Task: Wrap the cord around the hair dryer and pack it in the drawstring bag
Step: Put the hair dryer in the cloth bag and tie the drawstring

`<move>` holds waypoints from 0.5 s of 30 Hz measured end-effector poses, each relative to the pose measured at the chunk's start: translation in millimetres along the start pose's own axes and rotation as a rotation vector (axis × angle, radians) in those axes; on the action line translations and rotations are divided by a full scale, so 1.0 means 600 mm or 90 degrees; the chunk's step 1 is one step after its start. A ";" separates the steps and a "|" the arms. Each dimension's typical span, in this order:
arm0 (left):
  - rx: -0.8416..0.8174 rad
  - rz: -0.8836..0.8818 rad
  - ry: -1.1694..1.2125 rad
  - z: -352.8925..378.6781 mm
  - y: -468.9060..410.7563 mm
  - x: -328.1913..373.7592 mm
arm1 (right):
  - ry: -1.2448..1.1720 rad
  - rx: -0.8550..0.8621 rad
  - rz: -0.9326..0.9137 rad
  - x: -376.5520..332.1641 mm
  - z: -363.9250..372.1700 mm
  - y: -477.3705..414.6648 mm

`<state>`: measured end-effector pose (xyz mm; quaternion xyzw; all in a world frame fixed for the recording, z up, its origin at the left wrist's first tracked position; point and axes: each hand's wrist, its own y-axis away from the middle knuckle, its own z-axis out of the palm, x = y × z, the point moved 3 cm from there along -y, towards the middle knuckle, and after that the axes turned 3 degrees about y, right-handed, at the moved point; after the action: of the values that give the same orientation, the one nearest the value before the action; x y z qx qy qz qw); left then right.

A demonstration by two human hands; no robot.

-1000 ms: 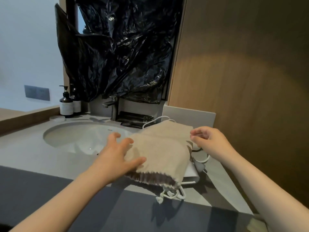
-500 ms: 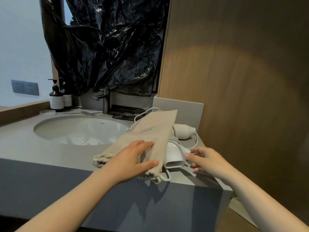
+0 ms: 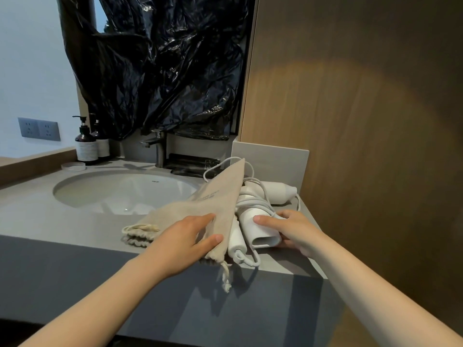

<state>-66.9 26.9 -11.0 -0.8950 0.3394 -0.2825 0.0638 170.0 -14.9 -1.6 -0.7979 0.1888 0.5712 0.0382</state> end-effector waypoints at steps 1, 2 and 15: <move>0.002 0.002 0.009 0.000 -0.001 0.000 | -0.002 0.011 0.000 0.002 -0.003 0.001; 0.002 0.005 0.019 0.001 -0.003 0.002 | -0.004 0.018 0.001 0.004 -0.008 0.002; -0.072 0.050 0.033 0.065 -0.039 0.120 | 0.050 0.059 0.003 0.076 -0.183 0.071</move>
<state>11.5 -4.7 -3.2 -0.8755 0.3913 -0.2830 0.0151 266.2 -96.6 0.9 -0.8167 0.2185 0.5300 0.0664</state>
